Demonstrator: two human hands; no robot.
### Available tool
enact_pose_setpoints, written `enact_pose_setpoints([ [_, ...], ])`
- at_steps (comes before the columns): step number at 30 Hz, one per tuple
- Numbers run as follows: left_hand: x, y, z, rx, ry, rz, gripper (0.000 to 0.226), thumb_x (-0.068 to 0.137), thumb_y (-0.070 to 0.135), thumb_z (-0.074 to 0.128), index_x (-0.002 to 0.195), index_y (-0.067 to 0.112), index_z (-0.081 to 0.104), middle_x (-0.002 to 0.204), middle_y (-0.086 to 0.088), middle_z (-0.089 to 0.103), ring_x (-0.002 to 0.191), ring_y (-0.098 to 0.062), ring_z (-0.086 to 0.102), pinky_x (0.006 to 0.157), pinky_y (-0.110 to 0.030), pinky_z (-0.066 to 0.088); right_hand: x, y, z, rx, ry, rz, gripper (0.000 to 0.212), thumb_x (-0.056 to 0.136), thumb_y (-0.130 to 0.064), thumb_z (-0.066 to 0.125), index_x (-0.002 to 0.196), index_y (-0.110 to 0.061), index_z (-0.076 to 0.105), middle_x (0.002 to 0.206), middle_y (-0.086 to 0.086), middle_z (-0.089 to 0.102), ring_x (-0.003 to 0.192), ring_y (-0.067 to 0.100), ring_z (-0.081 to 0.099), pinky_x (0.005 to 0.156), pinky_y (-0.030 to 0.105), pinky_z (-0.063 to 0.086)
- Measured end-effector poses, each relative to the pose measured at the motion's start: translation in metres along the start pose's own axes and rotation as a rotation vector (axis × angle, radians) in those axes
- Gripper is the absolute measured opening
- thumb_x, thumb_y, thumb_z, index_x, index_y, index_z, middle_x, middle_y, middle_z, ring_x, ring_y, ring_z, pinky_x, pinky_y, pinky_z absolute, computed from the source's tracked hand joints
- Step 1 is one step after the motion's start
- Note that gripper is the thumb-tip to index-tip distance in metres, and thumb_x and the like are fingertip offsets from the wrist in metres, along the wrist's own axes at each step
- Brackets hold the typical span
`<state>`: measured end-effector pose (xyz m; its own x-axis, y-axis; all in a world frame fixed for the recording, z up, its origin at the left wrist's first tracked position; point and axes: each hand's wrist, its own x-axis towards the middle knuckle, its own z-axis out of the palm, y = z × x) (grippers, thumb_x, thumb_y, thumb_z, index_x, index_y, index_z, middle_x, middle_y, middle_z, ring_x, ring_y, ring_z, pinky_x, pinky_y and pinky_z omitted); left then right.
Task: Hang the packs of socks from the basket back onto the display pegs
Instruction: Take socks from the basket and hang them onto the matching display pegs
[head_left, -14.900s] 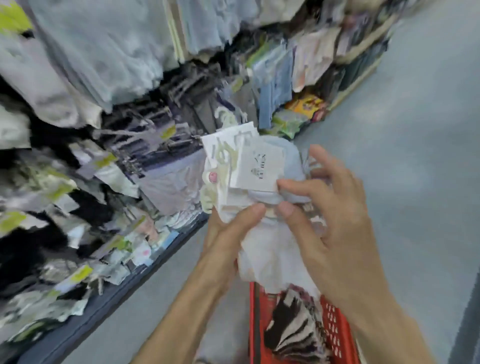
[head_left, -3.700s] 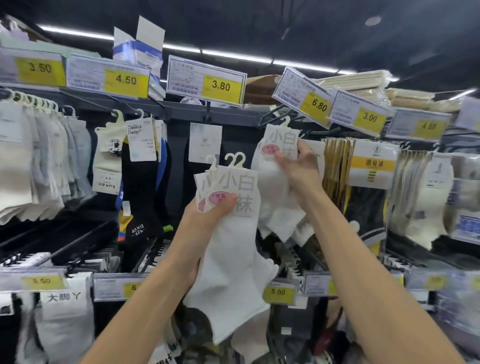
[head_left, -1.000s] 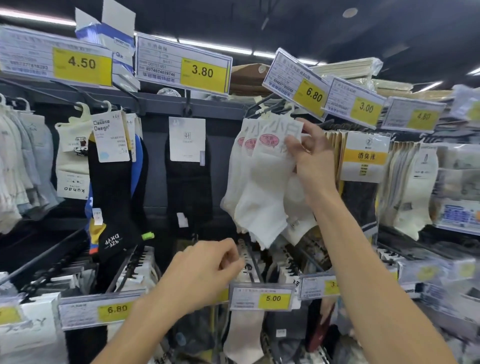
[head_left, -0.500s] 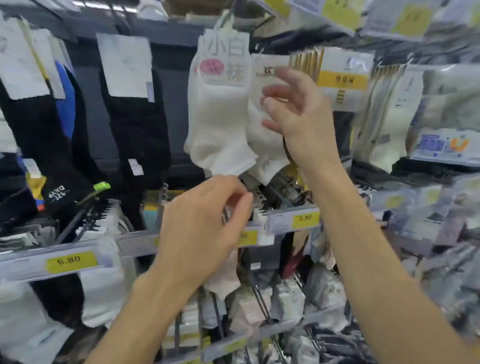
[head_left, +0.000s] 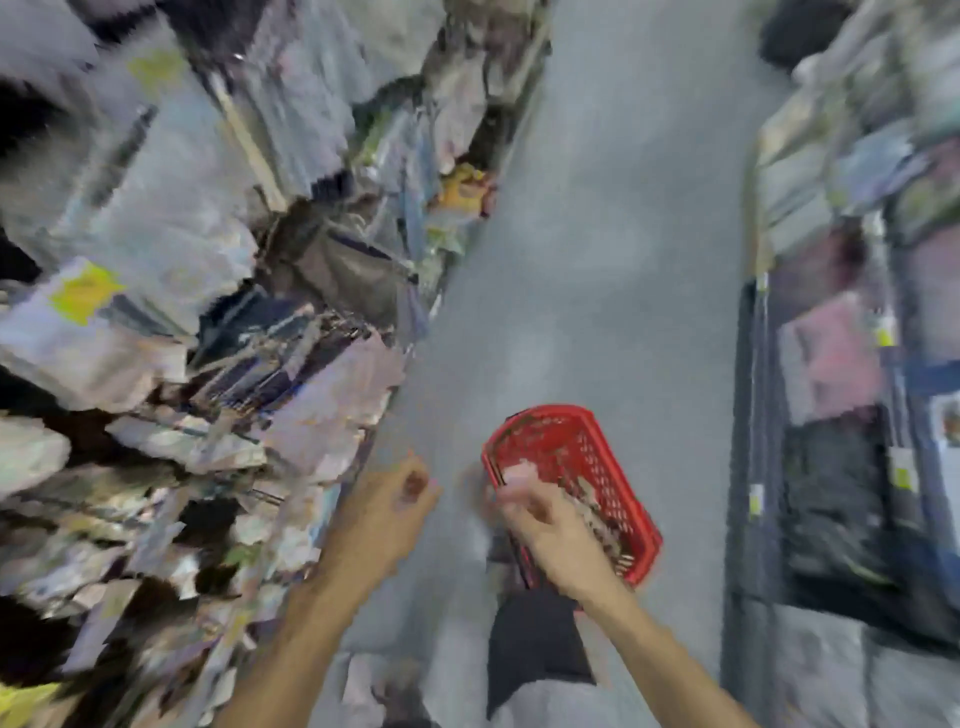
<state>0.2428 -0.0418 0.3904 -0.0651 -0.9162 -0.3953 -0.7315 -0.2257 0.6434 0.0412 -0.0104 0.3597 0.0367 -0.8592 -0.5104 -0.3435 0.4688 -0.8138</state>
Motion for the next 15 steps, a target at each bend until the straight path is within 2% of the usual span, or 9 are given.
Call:
enact_pose_setpoints([
  [1, 0.012, -0.001, 0.03, -0.006, -0.076, -0.024, 0.022, 0.092, 0.02, 0.068, 0.075, 0.028, 0.059, 0.071, 0.004, 0.065, 0.078, -0.025, 0.064, 0.067, -0.03, 0.042, 0.003, 0.033, -0.022, -0.048, 0.015, 0.075, 0.021, 0.093, -0.008, 0.061, 0.096, -0.028, 0.066, 0.09, -0.012, 0.068, 0.089, 0.01, 0.065, 0.08, 0.015, 0.048],
  [3, 0.032, -0.001, 0.082, 0.05, -0.205, -0.105, 0.007, 0.093, 0.026, 0.067, 0.091, 0.02, 0.067, 0.091, -0.003, 0.074, 0.092, -0.026, 0.069, 0.08, -0.035, 0.051, 0.01, 0.09, -0.059, -0.125, 0.016, 0.203, 0.02, 0.091, -0.011, 0.061, 0.093, -0.031, 0.066, 0.091, -0.011, 0.07, 0.091, 0.014, 0.066, 0.087, 0.029, 0.052],
  [5, 0.05, -0.005, 0.129, 0.107, -0.29, -0.154, 0.016, 0.094, 0.03, 0.065, 0.1, 0.016, 0.069, 0.1, -0.003, 0.075, 0.099, -0.026, 0.069, 0.084, -0.036, 0.051, 0.021, 0.138, -0.086, -0.211, -0.011, 0.303, 0.016, 0.09, -0.015, 0.06, 0.1, -0.025, 0.068, 0.098, -0.008, 0.071, 0.096, 0.013, 0.066, 0.092, 0.039, 0.051],
  [10, 0.085, -0.031, 0.231, 0.182, -0.531, -0.199, 0.012, 0.097, 0.029, 0.057, 0.085, 0.028, 0.057, 0.094, 0.001, 0.069, 0.086, -0.02, 0.064, 0.07, -0.029, 0.041, 0.059, 0.238, -0.113, -0.286, -0.016, 0.499, 0.021, 0.092, -0.021, 0.059, 0.112, -0.018, 0.066, 0.113, 0.0, 0.071, 0.108, 0.021, 0.064, 0.093, 0.034, 0.047],
  [15, 0.118, -0.063, 0.327, 0.247, -0.708, -0.227, 0.013, 0.097, 0.031, 0.051, 0.095, 0.024, 0.062, 0.098, 0.001, 0.068, 0.09, -0.022, 0.064, 0.079, -0.036, 0.052, 0.11, 0.326, -0.093, -0.083, 0.042, 0.621, 0.022, 0.092, -0.018, 0.06, 0.113, -0.017, 0.067, 0.112, -0.001, 0.07, 0.104, 0.018, 0.064, 0.093, 0.033, 0.049],
])
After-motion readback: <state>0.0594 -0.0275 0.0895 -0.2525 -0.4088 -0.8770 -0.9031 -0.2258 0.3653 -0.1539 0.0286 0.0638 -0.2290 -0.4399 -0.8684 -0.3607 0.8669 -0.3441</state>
